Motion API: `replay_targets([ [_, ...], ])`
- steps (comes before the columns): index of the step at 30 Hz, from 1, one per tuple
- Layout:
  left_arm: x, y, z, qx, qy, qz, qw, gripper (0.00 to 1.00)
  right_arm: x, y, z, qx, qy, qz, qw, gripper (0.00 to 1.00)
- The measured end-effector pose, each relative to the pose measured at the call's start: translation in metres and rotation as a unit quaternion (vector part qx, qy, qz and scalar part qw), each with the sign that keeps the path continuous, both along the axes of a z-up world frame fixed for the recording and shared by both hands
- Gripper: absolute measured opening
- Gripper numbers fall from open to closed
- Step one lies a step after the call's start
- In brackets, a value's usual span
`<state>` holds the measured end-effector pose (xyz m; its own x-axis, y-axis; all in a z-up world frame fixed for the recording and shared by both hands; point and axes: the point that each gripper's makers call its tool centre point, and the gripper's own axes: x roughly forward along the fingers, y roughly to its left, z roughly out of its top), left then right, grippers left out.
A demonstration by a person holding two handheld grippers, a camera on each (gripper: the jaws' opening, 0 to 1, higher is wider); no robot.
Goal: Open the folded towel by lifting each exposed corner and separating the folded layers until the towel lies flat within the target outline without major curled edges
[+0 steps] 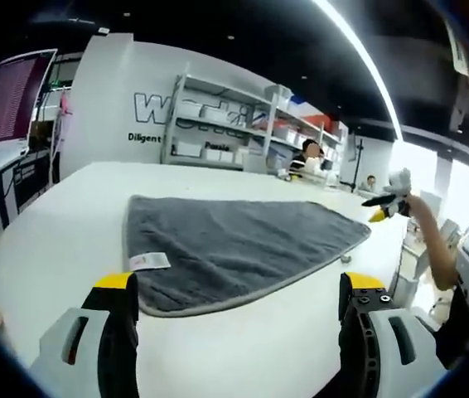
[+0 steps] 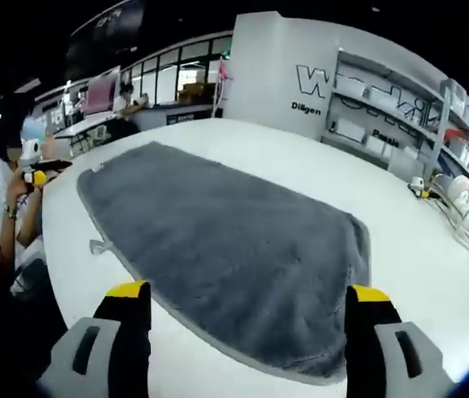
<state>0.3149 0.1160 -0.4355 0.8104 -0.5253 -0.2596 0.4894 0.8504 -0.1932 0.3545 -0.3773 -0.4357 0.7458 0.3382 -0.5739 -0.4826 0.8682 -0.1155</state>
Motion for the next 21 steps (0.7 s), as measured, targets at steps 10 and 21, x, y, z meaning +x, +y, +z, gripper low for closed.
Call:
replay_targets([
  [10,-0.002,0.0,-0.004,0.0,0.007,0.003,1.0,0.99,-0.028,0.009,-0.021,-0.021,0.0,-0.017,0.9996,0.99],
  [21,-0.004,0.003,-0.004,-0.008,0.008,0.007,0.9999,0.99,-0.037,0.014,-0.011,-0.045,-0.016,-0.027,0.9985,0.99],
])
